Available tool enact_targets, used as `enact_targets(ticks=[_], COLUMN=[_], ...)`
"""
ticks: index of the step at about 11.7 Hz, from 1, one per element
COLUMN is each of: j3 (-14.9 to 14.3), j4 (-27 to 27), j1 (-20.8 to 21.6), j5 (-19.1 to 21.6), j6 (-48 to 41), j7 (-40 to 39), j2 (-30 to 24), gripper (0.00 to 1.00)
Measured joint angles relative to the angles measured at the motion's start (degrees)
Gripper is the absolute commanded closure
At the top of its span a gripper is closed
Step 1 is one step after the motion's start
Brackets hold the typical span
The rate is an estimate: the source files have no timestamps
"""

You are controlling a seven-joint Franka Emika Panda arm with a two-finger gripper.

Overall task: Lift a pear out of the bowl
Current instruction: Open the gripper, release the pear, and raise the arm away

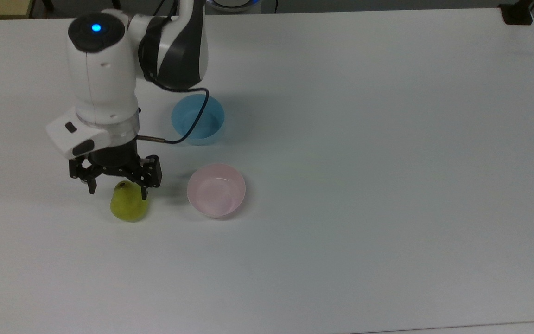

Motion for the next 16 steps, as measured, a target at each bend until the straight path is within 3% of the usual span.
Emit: enact_targets(ticks=[3,8,11,16], j3=[0.7,0.9,0.9,0.9], j4=[0.0,-0.3,-1.7,-8.8], j1=[2.1,8.8,10.5,12.1], j5=[0.0,0.0,0.0,0.7], j6=[-9.2,-24.8,-34.2,-39.0], j7=[0.7,8.5,11.7,12.8], j2=[-6.2,-14.3,-19.2,-29.9], gripper=[0.00,0.00,0.00,0.00])
